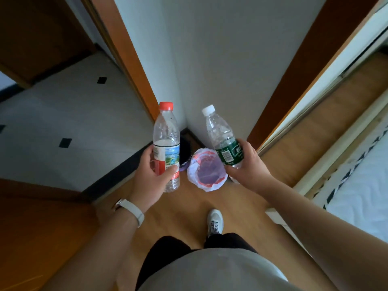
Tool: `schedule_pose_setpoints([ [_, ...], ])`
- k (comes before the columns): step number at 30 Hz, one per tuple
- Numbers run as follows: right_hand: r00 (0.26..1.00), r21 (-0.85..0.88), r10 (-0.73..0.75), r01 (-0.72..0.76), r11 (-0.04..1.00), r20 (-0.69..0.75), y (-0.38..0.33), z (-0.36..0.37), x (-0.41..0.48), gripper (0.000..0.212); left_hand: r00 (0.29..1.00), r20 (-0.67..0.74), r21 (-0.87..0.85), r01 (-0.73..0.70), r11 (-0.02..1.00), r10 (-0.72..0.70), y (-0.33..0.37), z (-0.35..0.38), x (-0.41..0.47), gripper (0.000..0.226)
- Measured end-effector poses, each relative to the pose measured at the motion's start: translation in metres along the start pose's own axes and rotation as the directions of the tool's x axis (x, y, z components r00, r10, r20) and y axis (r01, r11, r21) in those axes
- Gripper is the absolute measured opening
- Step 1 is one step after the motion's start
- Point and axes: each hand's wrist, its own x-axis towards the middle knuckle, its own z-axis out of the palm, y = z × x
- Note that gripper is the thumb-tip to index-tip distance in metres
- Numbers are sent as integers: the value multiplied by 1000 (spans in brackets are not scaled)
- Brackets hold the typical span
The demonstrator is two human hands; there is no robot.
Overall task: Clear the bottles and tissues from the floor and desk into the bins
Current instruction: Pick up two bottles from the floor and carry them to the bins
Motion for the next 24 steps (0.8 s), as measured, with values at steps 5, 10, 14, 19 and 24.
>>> schedule_pose_setpoints([
  [5,993,-1,106,-106,994,-48,11,3,17,76,998,59,37,7,999,-9,-9,13,43,69],
  [10,966,22,240,-239,971,-94,29,35,45,77,988,153,41,30,999,-36,-39,26,103,64],
  [14,941,29,323,-322,946,-101,42,78,66,79,968,237,81,64,995,-82,-84,38,148,65],
  [19,907,17,403,-404,915,-123,82,142,95,83,924,355,105,114,988,-144,-158,63,201,65],
  [24,863,61,470,-468,882,-183,145,203,135,81,889,434,128,100,987,-146,-237,103,255,60],
])
